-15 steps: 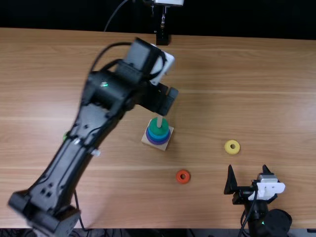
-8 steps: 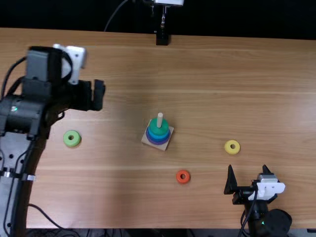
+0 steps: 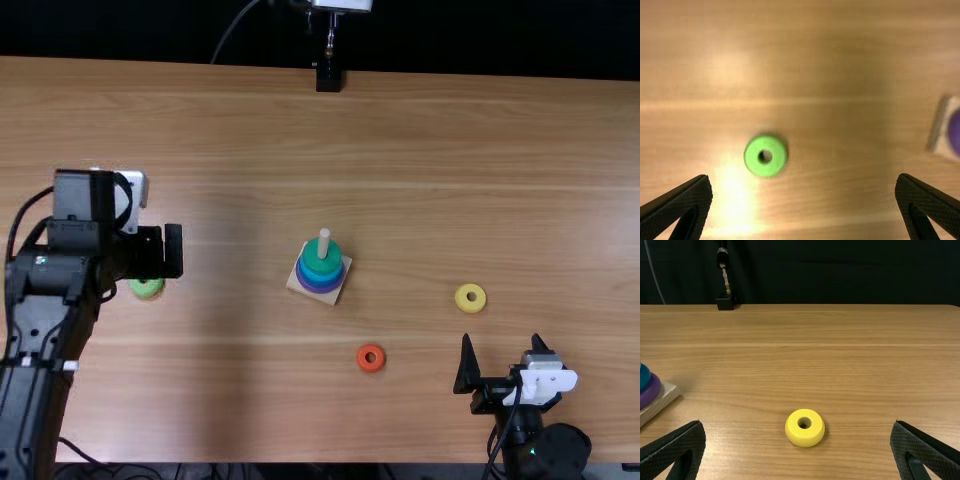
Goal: Build the Hanoi tower: stack the rings onto the peg from bottom to top in this color order: purple, dark blue, light blue, dark green, light green, yellow, orange.
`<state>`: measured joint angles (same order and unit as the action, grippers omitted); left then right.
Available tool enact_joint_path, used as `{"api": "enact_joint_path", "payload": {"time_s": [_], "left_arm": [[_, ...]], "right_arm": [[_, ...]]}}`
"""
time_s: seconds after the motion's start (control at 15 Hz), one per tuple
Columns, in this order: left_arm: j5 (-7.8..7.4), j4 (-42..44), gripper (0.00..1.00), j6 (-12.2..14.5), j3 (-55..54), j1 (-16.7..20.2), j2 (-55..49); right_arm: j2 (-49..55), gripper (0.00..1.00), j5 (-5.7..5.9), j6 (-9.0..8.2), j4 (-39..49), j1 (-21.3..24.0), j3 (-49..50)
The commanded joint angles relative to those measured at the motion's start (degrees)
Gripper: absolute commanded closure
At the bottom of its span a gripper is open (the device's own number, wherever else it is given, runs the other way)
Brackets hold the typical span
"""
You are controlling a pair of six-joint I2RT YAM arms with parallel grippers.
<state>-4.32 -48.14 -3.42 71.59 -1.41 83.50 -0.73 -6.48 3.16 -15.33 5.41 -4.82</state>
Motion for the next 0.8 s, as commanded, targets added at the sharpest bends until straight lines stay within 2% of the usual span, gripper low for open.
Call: {"api": "enact_joint_path", "payload": {"time_s": [0.0,0.4,0.73], "left_arm": [[1.36,0.0,0.0,-0.2,-1.4,0.6,3.1],[1.26,-0.1,0.0,0.4,-1.5,2.9,14.4],[1.15,0.4,0.0,0.4,-3.6,3.4,18.3]], "right_arm": [[0.7,0.0,-0.69,0.53,-3.3,0.7,3.9],[0.7,0.0,-0.69,0.53,-3.3,0.7,3.9],[0.7,0.0,-0.69,0.43,-3.3,0.7,3.9]]}}
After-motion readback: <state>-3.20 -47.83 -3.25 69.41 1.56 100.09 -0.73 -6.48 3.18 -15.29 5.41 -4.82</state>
